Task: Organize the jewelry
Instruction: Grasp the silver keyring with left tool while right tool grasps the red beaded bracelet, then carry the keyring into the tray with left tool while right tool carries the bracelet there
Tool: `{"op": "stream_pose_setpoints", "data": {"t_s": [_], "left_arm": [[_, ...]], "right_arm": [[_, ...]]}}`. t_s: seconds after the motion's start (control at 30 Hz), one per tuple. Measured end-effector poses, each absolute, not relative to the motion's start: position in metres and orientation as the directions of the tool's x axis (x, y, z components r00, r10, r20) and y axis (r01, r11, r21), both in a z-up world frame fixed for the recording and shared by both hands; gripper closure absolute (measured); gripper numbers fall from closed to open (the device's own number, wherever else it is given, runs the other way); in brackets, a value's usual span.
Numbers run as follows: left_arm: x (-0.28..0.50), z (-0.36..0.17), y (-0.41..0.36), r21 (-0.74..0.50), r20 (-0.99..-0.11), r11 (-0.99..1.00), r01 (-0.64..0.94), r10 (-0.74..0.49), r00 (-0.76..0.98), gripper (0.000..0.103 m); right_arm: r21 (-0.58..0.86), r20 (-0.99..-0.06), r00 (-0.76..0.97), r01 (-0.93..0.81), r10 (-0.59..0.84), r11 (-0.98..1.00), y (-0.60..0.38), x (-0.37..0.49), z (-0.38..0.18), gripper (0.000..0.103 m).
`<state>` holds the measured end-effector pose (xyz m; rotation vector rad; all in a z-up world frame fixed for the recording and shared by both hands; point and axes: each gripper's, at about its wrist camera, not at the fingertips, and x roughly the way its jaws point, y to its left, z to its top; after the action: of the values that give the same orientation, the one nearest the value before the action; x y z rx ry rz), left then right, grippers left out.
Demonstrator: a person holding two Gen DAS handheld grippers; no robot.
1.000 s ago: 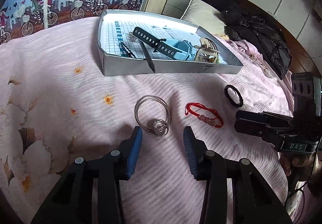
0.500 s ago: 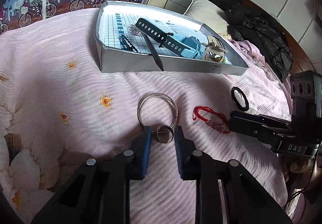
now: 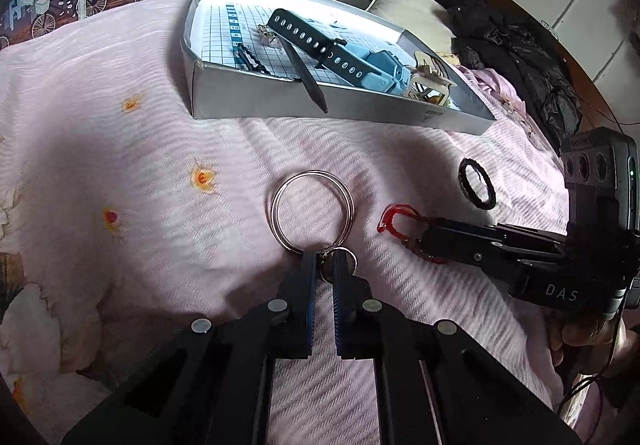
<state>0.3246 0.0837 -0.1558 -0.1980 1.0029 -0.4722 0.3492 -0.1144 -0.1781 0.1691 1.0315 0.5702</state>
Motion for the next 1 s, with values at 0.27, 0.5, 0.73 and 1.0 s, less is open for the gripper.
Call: {"op": "stream_pose_setpoints", "data": {"t_s": [0.27,0.5,0.73,1.0], "left_arm": [[0.318,-0.15,0.084,-0.394,-0.746,0.877,0.277,-0.48,0.461,0.099],[0.299,-0.13,0.086,-0.392,-0.721,0.882,0.261,-0.471,0.508,0.099],[0.284,-0.107,0.079,-0.424,-0.679,0.873,0.243,-0.484,0.553,0.099],[0.286,-0.082,0.067,-0.473,-0.637,0.854,0.217,-0.502,0.585,0.099]], "right_arm": [[0.435,-0.723,0.413,-0.351,0.554,0.829,-0.131,0.331,-0.177,0.099],[0.453,-0.664,0.473,-0.363,0.58,0.814,-0.142,0.313,-0.161,0.099],[0.458,-0.629,0.507,-0.37,0.589,0.808,-0.161,0.301,-0.146,0.099],[0.445,-0.585,0.572,-0.366,0.575,0.817,-0.195,0.319,-0.115,0.099]]}}
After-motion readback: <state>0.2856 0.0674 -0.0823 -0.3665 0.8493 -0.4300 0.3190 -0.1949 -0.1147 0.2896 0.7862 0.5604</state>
